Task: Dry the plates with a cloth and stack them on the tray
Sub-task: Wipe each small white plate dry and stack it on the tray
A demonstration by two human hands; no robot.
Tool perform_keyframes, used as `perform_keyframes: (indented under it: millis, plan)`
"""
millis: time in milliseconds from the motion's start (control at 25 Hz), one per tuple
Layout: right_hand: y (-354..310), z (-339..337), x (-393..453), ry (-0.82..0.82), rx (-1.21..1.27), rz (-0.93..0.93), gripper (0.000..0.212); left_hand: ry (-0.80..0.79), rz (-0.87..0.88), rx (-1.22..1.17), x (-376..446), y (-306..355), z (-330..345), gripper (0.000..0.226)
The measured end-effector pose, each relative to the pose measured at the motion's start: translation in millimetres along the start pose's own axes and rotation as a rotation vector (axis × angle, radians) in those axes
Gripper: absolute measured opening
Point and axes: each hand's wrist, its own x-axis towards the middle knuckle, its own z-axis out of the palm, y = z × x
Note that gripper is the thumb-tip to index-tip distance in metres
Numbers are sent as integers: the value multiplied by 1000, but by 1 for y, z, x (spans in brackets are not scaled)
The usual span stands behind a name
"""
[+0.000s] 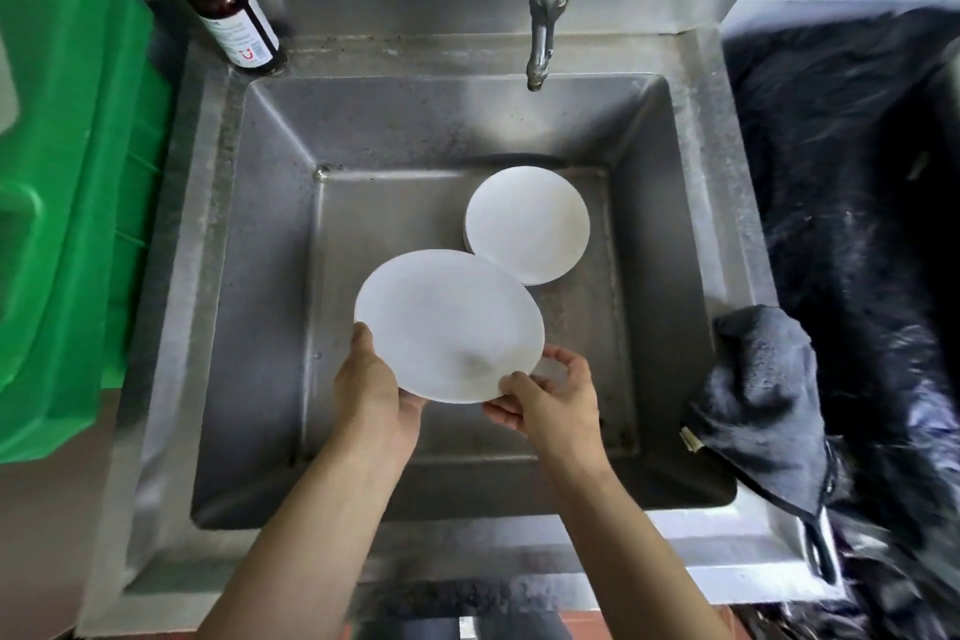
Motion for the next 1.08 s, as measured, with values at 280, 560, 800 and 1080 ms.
perform_keyframes:
  millis: [280, 560, 800, 1080]
  plan:
    - [-29, -22, -15, -9, -194, -233, 48, -172, 122, 57, -28, 21, 24, 39]
    - [-36, -97, -11, 423, -801, -738, 41, -249, 248, 214, -56, 35, 40, 24]
    - [-15, -171, 2, 751, -958, -795, 56, -350, 205, 350, -81, 16, 45, 25]
    - [8, -189, 34, 603, -1135, -562, 104, -342, 268, 419, -112, 13, 40, 19]
